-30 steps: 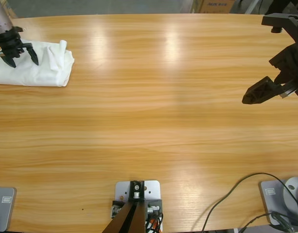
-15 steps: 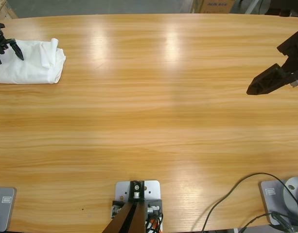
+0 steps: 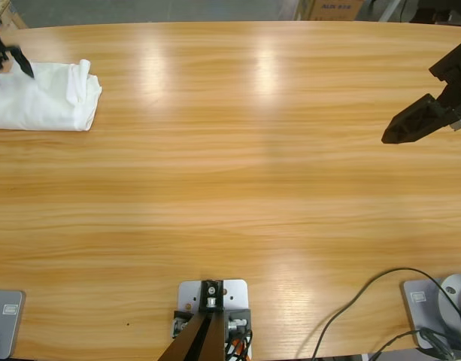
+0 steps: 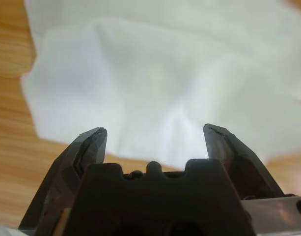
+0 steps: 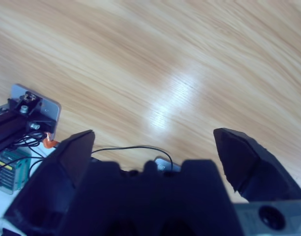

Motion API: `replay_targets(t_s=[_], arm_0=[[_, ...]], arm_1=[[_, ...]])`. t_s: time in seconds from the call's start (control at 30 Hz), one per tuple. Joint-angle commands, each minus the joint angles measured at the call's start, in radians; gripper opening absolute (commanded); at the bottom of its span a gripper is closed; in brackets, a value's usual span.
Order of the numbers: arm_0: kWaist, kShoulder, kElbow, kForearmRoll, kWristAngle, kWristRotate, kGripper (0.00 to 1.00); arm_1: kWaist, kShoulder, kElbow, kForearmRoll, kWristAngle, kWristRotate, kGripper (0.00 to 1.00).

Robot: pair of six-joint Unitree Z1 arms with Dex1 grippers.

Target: Fold clothes

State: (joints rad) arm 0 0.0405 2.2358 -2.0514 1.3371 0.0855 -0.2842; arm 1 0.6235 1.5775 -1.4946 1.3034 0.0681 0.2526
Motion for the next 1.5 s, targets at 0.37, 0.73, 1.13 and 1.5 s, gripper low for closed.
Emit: replay_targets(t_s=[0.37,0.73,1.13,1.5], arm_0=[[-0.384,-0.464,0.212,-0.051,0.004,-0.006,0.766],[-0.380,-0.522,0.431,-0.054,-0.128,-0.021,0.922],[-0.214,-0.271,0.676,-0.368,-0.155,-0.121,0.830],[-0.063,-0.177,0.596,-0.377,-0.099,-0.097,0.830]], arm_1=[[0.007,-0.106,0.038,0.015,0.028,0.008,1.000],[0.007,-0.204,0.174,-0.100,0.131,0.031,1.000],[0.007,-0.267,0.253,-0.095,0.147,0.043,1.000],[0.007,-0.165,0.214,-0.108,0.159,0.043,1.000]])
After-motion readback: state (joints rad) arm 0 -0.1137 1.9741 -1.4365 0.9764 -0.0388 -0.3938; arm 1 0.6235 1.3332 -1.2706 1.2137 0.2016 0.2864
